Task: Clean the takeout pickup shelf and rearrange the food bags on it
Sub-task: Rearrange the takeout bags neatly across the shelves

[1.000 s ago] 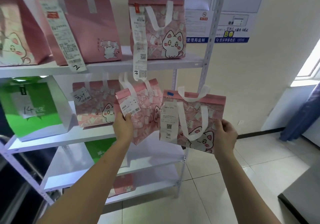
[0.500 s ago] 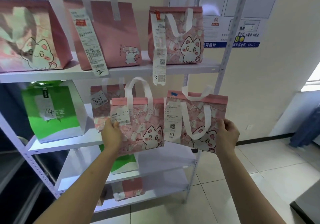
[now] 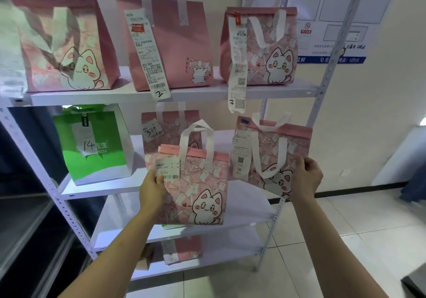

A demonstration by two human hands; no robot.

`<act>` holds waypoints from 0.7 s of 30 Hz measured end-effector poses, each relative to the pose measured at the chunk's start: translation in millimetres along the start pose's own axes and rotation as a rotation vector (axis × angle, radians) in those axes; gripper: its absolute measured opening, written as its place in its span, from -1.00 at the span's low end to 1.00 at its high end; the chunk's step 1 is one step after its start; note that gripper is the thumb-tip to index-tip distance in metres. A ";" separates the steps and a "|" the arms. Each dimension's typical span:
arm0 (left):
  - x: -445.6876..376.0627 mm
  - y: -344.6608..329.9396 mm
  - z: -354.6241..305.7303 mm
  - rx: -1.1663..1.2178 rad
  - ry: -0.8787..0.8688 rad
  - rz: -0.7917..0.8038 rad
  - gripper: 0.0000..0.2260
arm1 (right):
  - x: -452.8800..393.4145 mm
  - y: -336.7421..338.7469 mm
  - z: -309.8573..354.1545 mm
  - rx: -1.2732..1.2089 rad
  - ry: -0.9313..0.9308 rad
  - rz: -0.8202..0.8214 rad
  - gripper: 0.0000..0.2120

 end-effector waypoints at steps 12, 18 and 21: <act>5.5 -13.6 24.6 -0.042 0.040 0.075 -0.89 | -13.1 -60.8 -18.9 -0.009 0.023 0.065 -0.84; 9.2 -31.7 17.6 -0.023 0.041 0.091 -0.87 | -46.0 -105.6 -29.9 0.063 0.021 0.146 -0.87; 8.2 -44.0 14.5 -0.024 0.050 0.083 -0.88 | -66.4 -130.2 -32.9 0.066 0.039 0.203 -0.84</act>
Point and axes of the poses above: each hand's wrist, its own x-axis away from the middle knuckle, its own y-axis out of the back of the hand, z = x × y, the point moved 7 cm from there along -x, towards the middle knuckle, and after that the axes turned 9 degrees about -z, right-handed, at the moved point
